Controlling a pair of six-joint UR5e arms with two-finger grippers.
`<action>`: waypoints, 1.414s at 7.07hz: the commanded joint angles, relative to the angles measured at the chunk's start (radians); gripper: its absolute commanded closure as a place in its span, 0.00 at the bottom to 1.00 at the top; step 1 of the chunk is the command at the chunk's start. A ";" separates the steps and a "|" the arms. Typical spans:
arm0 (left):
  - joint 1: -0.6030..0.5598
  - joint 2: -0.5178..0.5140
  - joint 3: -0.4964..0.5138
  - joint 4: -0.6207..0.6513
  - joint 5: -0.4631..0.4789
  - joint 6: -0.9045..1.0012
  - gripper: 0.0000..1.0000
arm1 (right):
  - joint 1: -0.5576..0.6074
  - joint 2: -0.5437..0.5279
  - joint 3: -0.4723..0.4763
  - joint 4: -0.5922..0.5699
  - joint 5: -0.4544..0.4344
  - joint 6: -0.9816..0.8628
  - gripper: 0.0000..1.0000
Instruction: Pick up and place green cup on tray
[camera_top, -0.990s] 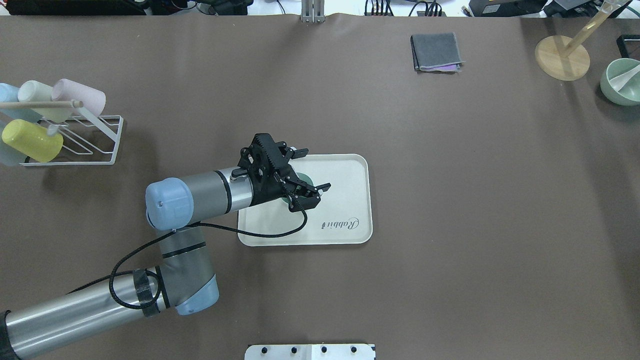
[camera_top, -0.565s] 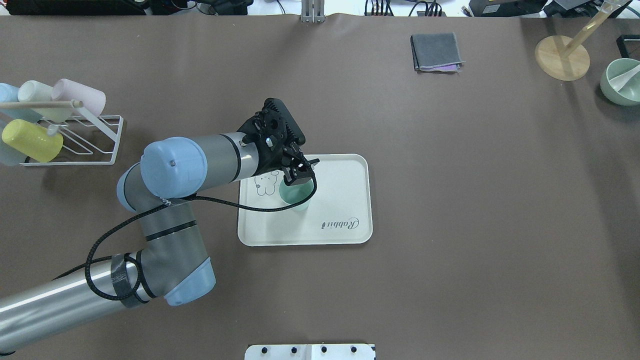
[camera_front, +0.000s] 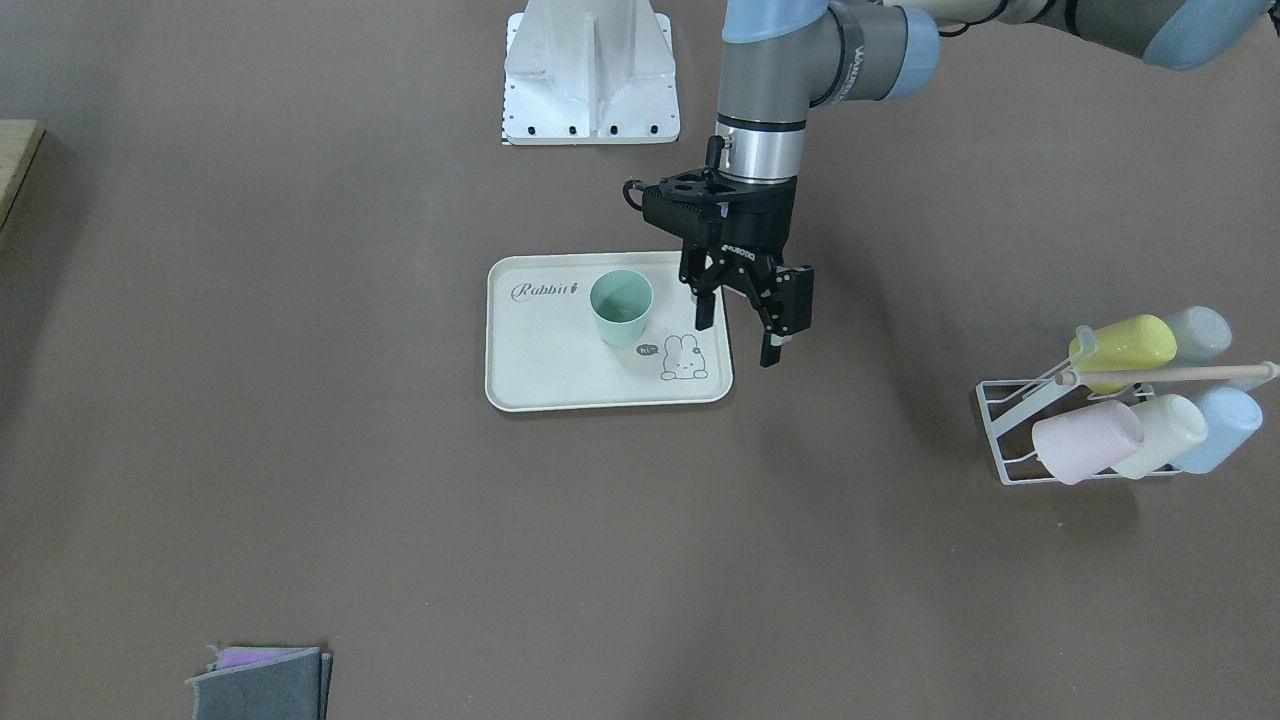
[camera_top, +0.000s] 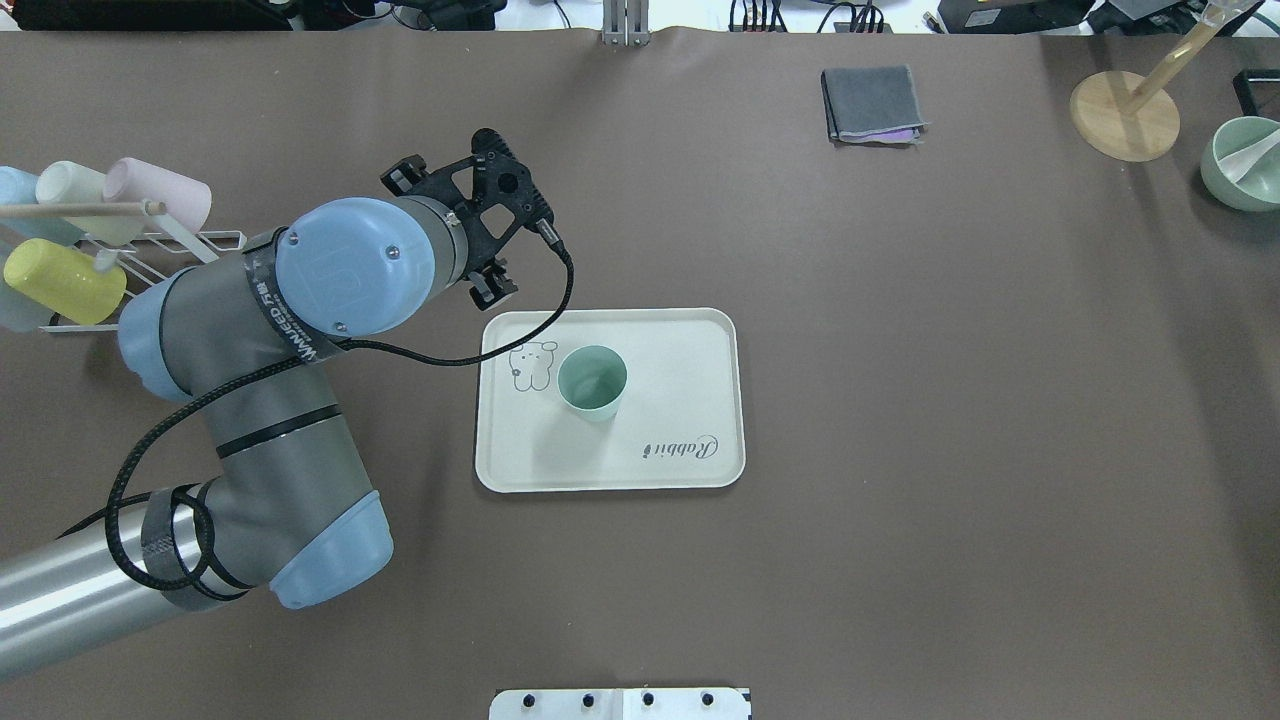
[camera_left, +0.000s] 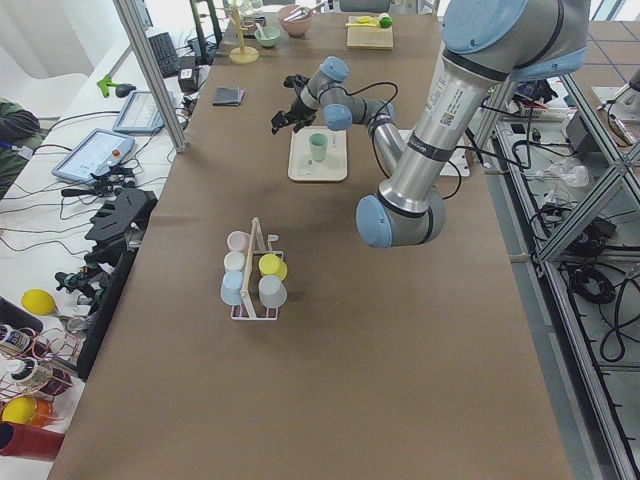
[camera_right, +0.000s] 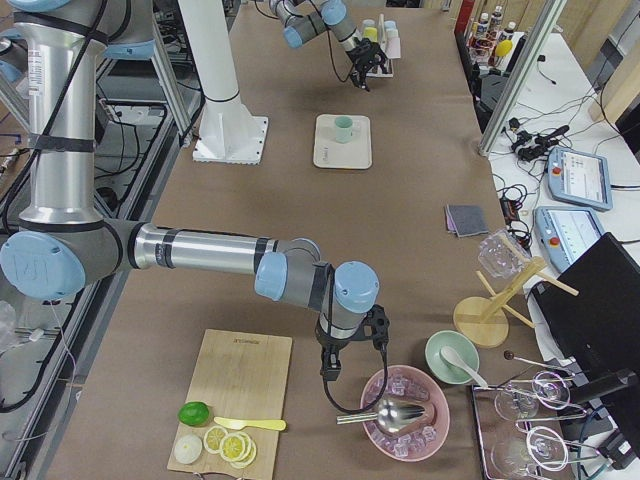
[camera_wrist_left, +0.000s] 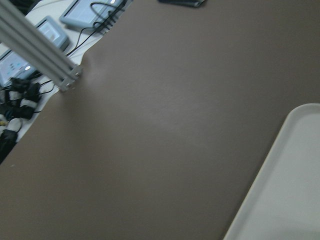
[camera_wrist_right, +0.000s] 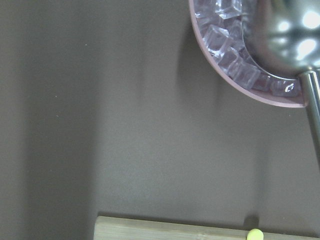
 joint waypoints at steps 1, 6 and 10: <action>-0.002 -0.001 0.000 0.127 0.037 -0.003 0.01 | 0.000 0.000 -0.002 0.001 0.000 0.000 0.00; -0.232 0.028 -0.001 0.101 -0.374 0.008 0.01 | 0.000 -0.002 -0.003 0.000 0.000 0.000 0.00; -0.683 0.199 0.029 0.119 -0.970 0.006 0.01 | 0.000 -0.003 -0.034 0.000 0.000 -0.002 0.00</action>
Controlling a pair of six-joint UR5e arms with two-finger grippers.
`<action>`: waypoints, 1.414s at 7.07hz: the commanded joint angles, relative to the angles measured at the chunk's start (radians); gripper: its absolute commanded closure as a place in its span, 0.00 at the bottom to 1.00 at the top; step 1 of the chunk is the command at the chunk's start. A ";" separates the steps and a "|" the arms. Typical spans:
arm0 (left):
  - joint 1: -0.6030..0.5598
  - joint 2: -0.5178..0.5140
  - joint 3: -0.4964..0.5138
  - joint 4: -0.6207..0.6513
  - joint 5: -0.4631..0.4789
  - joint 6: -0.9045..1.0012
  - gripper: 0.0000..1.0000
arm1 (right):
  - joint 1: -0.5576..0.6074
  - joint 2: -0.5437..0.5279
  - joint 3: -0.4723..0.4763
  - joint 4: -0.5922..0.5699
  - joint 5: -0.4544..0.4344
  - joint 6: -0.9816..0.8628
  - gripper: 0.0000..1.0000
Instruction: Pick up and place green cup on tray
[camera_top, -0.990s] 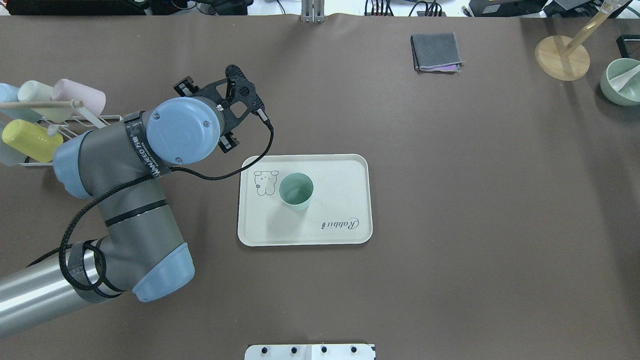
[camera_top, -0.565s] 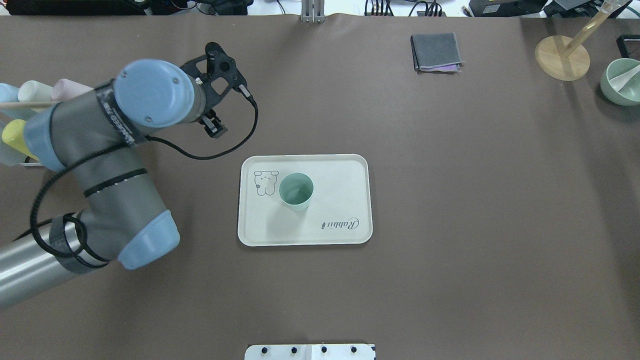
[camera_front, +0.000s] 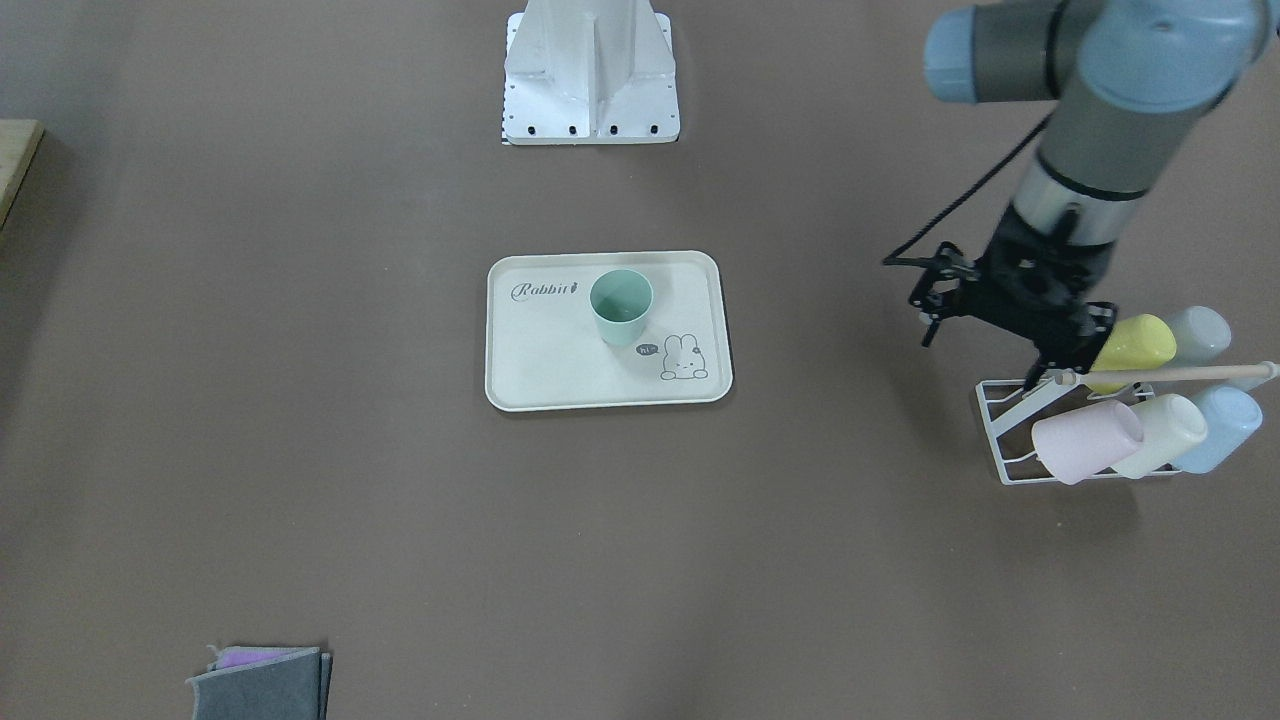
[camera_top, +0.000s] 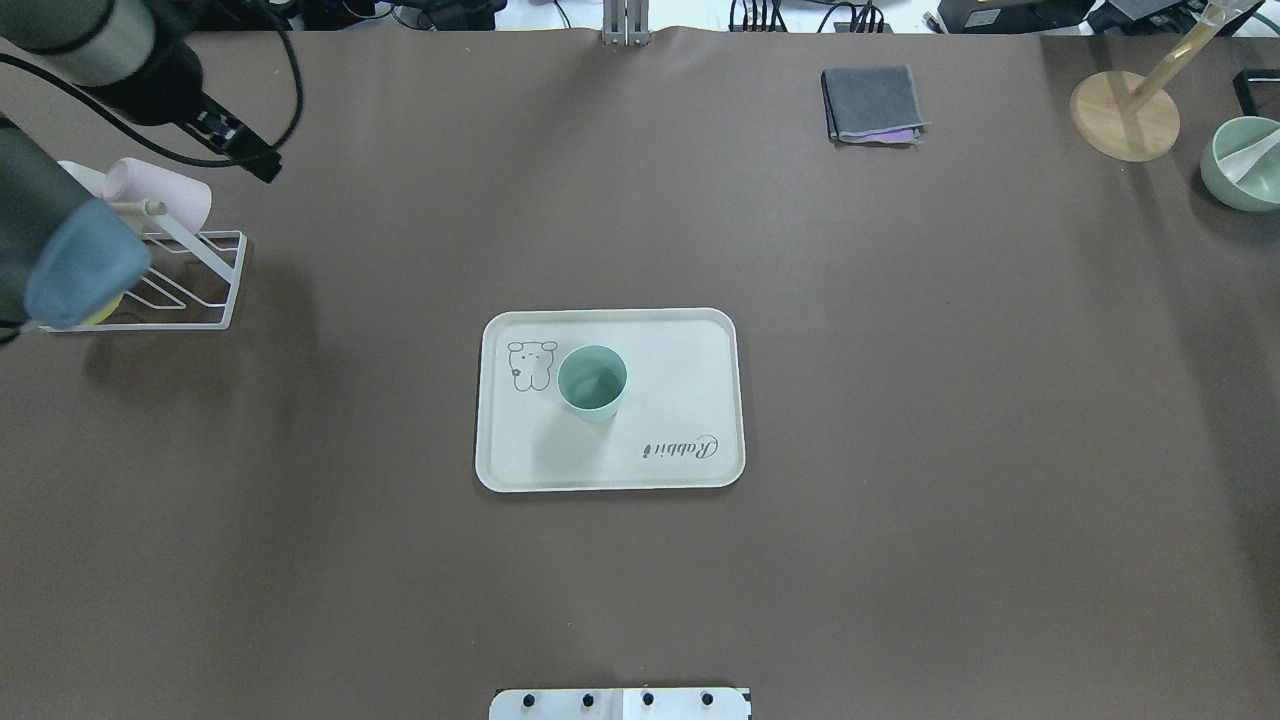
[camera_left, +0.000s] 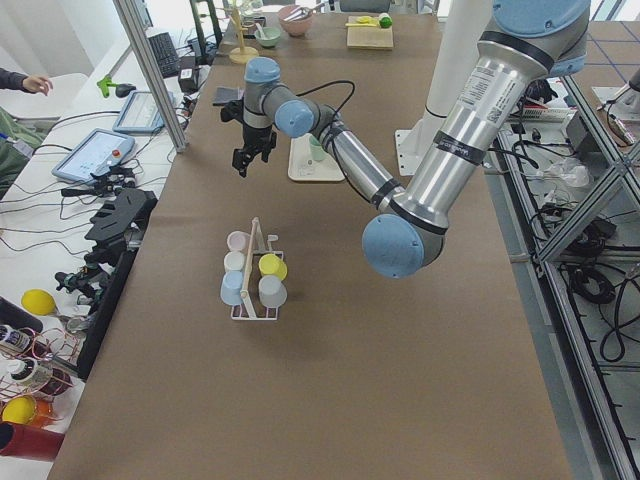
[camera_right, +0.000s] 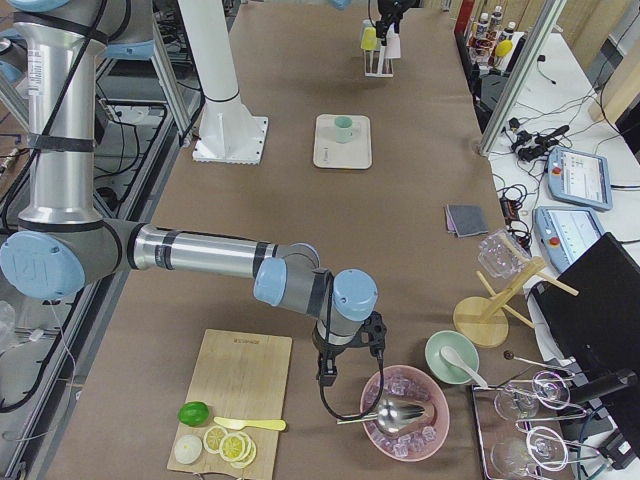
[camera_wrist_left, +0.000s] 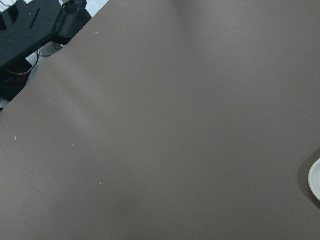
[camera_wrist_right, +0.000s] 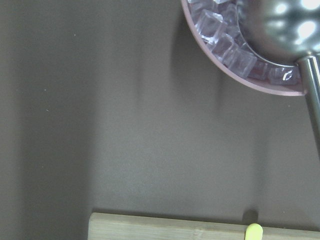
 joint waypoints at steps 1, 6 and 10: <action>-0.253 0.116 0.021 0.032 -0.307 0.002 0.01 | 0.000 0.000 -0.016 0.002 0.000 0.000 0.00; -0.435 0.356 0.114 0.029 -0.246 0.147 0.01 | 0.000 0.003 -0.026 0.002 -0.002 0.000 0.00; -0.495 0.561 0.142 0.023 -0.247 0.396 0.01 | 0.000 0.014 -0.026 0.002 0.000 0.000 0.00</action>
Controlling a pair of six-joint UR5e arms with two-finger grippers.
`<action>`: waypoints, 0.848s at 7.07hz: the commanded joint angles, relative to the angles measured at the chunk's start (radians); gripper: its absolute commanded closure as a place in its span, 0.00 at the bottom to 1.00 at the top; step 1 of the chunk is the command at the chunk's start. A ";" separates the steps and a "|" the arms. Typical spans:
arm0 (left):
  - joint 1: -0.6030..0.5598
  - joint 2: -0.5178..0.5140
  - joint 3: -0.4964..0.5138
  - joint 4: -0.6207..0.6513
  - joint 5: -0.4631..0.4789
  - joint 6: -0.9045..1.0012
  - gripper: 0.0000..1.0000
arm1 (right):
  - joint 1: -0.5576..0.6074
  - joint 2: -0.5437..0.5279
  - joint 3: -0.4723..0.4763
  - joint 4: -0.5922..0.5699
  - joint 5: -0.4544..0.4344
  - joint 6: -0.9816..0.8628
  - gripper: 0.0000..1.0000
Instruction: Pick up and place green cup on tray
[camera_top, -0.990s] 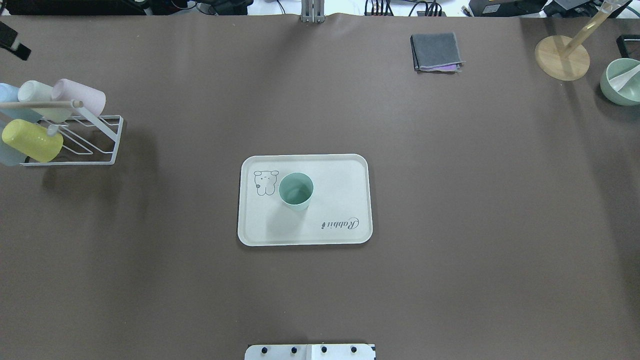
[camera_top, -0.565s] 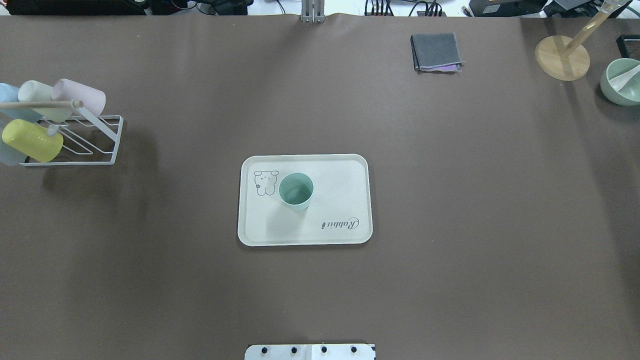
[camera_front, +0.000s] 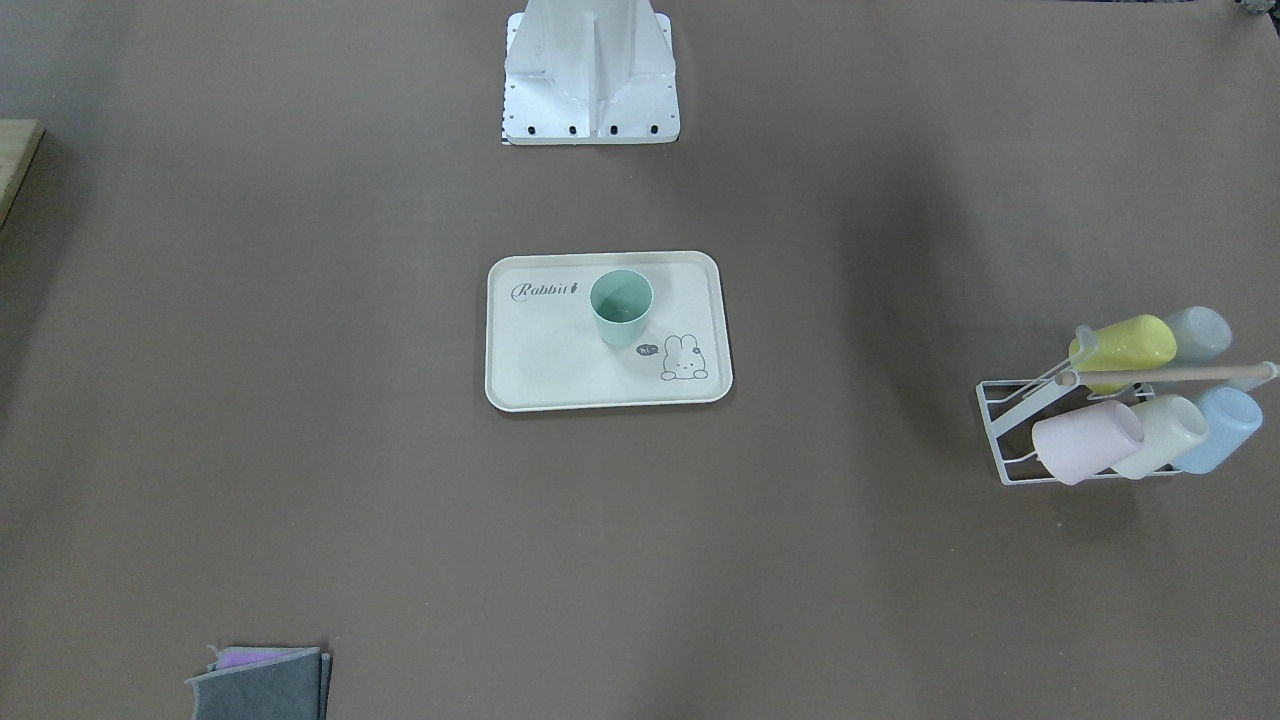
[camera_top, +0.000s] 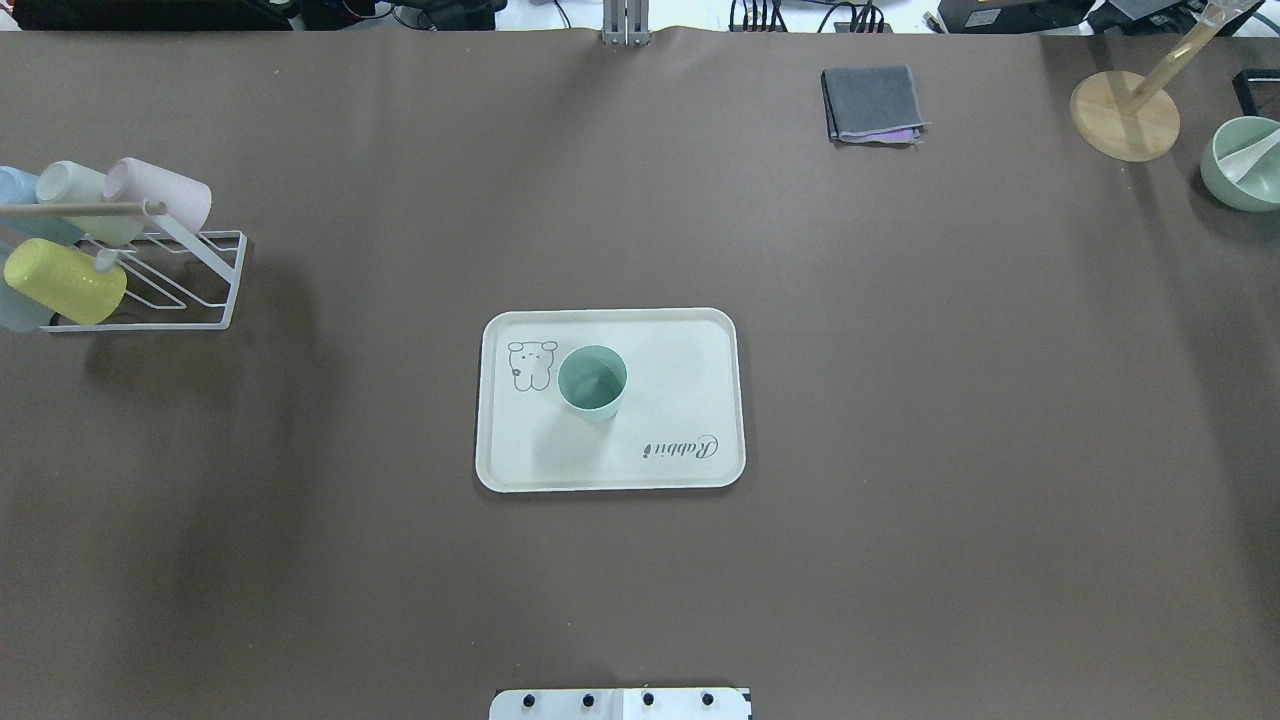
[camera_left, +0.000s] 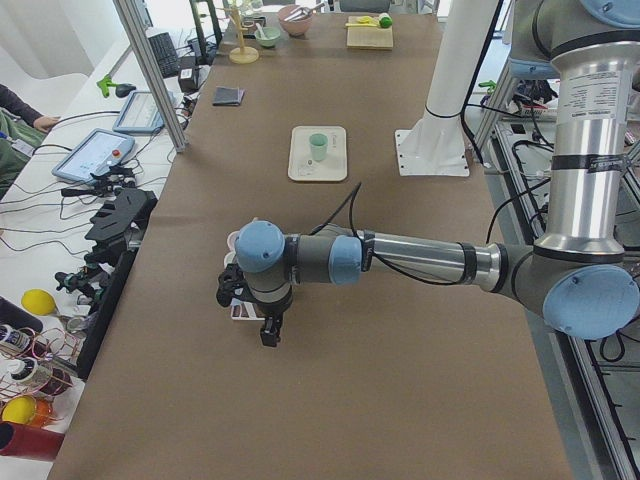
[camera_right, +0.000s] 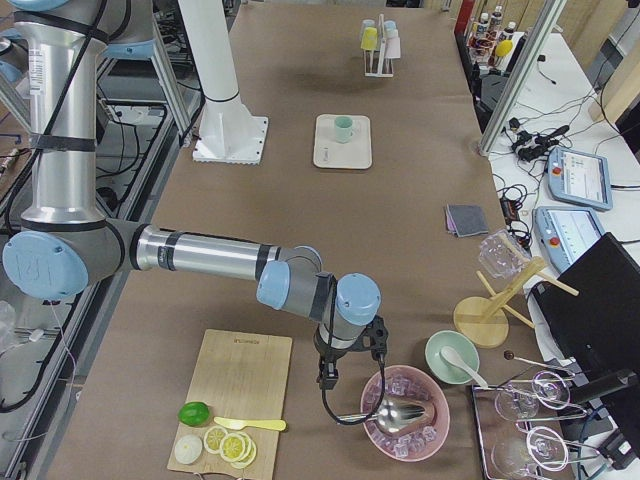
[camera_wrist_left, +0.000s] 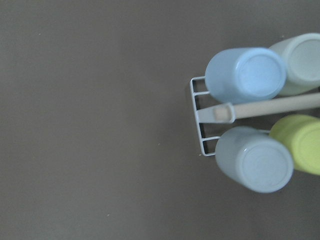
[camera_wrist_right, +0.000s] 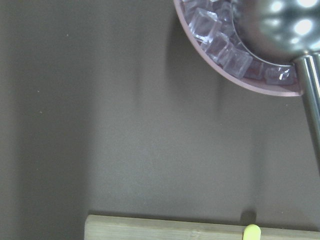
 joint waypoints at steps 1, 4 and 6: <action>-0.029 0.060 0.002 -0.002 -0.005 0.087 0.01 | 0.000 0.002 -0.002 0.000 0.000 -0.001 0.00; -0.034 0.038 -0.001 0.000 0.001 0.089 0.01 | 0.000 0.001 -0.006 -0.002 0.009 -0.001 0.00; -0.034 0.037 -0.008 -0.003 0.001 0.086 0.01 | 0.000 0.001 -0.005 0.000 0.009 -0.001 0.00</action>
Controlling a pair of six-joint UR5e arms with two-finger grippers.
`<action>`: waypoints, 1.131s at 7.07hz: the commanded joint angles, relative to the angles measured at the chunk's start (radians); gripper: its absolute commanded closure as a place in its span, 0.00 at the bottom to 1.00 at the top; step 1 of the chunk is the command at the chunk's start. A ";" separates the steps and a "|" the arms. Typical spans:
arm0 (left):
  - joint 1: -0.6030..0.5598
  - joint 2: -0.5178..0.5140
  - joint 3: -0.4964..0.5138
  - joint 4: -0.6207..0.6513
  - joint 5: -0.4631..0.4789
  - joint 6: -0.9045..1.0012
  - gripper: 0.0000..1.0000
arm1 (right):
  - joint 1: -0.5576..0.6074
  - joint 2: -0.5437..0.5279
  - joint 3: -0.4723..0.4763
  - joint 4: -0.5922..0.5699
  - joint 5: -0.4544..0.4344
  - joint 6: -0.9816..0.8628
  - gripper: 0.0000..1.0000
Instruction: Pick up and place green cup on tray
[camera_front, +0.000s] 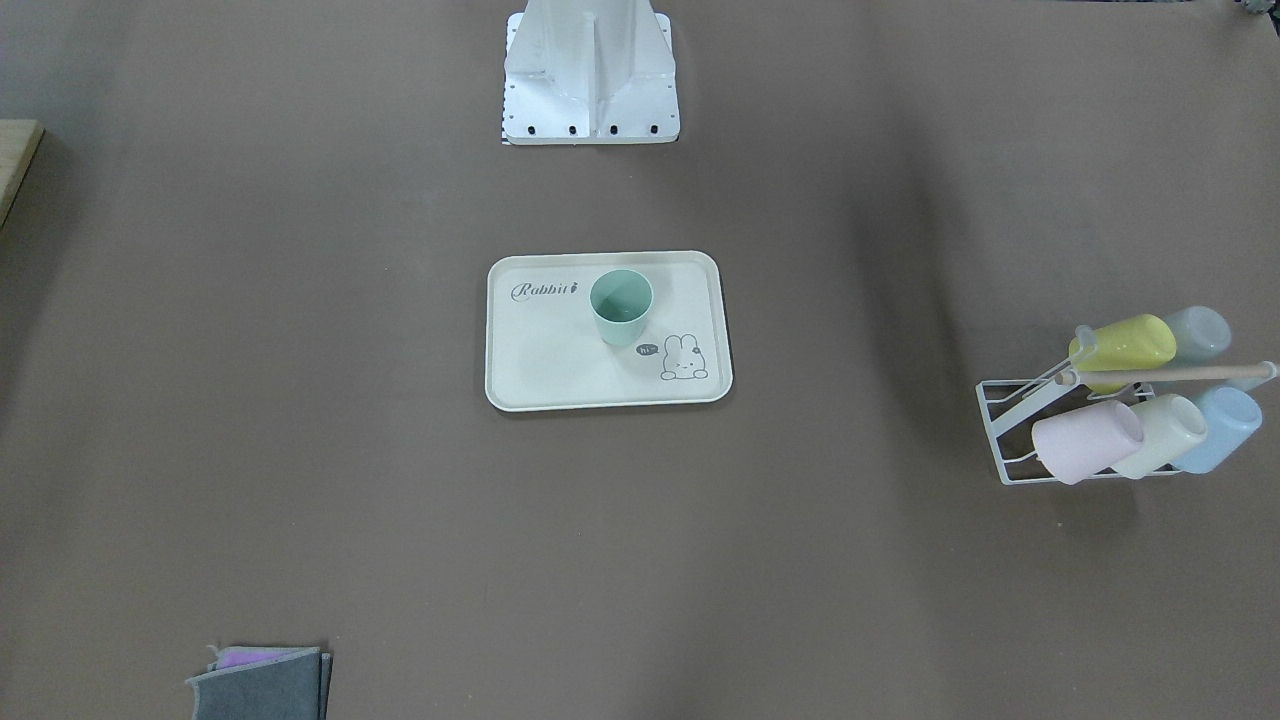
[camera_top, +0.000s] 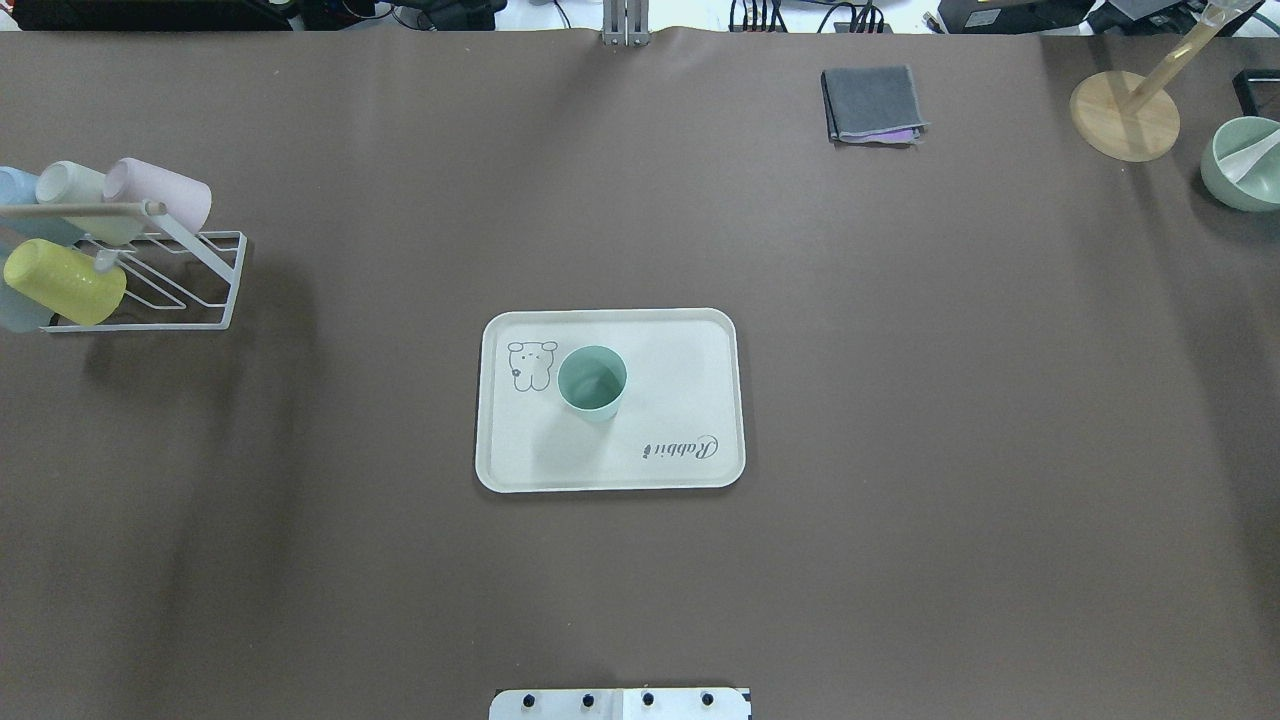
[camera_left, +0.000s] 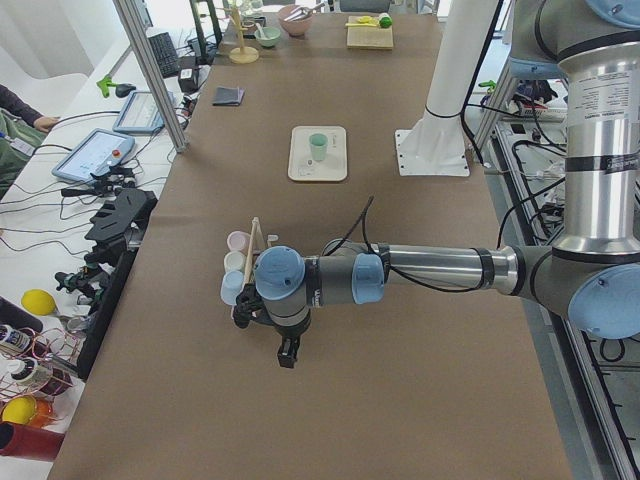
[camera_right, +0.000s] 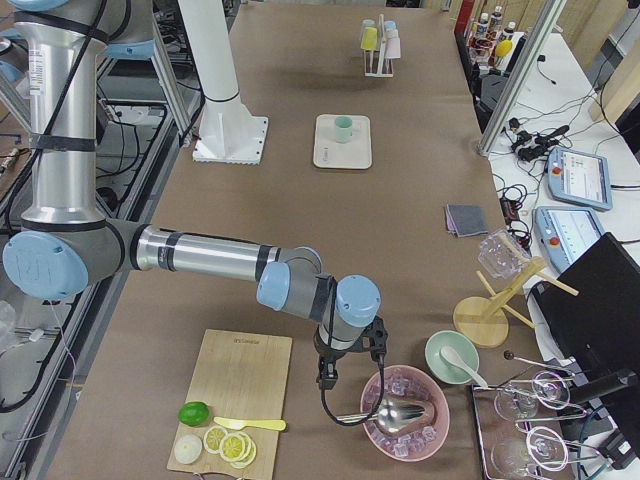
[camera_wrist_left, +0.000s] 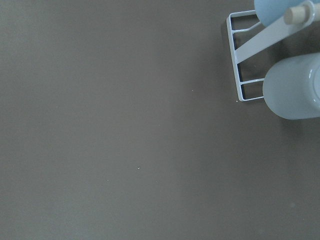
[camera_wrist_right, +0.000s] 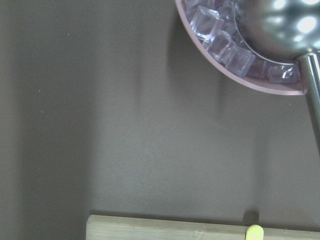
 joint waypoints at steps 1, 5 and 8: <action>-0.001 -0.001 -0.009 -0.001 0.000 -0.001 0.01 | 0.000 0.000 0.000 0.001 0.001 0.001 0.00; -0.001 -0.001 -0.010 -0.001 -0.005 -0.001 0.01 | 0.000 -0.013 -0.004 0.001 -0.001 0.001 0.00; -0.001 -0.003 -0.009 -0.001 -0.005 -0.001 0.01 | 0.000 -0.013 -0.015 -0.001 0.002 0.002 0.00</action>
